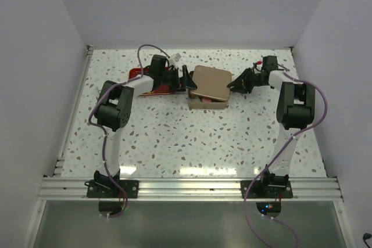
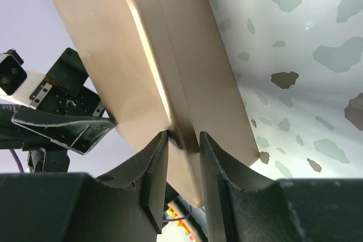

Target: Pack the cookies

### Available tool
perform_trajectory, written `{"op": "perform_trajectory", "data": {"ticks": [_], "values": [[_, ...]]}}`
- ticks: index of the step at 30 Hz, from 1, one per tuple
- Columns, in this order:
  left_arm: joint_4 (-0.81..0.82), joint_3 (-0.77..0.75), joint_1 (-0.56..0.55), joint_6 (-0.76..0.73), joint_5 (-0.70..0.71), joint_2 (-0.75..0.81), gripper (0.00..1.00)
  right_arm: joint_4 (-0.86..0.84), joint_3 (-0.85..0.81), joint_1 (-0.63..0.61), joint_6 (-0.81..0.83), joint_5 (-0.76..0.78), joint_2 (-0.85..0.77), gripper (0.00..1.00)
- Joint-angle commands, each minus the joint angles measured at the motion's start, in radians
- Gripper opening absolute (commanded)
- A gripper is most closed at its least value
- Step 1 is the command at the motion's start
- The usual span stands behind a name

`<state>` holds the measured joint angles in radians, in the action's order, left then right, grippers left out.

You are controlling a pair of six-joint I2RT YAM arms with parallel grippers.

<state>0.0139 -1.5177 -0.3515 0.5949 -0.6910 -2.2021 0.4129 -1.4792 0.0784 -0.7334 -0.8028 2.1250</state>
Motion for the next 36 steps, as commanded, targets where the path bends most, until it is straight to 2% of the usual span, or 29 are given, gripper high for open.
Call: {"op": "perform_trajectory", "data": {"ticks": [1, 11, 28, 33, 36], "values": [[0.055, -0.026, -0.014, 0.02, -0.034, 0.005, 0.98, 0.063, -0.044, -0.015, 0.046, 0.01, 0.024, 0.32], [0.06, 0.068, -0.052, 0.017, -0.042, 0.088, 0.93, 0.148, -0.139, -0.049, 0.091, 0.037, 0.064, 0.44], [0.061, 0.223, -0.083, -0.003, 0.007, 0.189, 0.9, 0.199, -0.067, -0.051, 0.127, 0.063, 0.021, 0.43], [0.122, 0.323, -0.087, 0.032, 0.013, 0.208, 0.83, 0.207, -0.039, -0.051, 0.141, 0.074, 0.004, 0.43], [0.153, 0.363, -0.086, 0.045, 0.016, 0.205, 0.72, 0.213, -0.027, -0.051, 0.146, 0.082, 0.0, 0.43]]}}
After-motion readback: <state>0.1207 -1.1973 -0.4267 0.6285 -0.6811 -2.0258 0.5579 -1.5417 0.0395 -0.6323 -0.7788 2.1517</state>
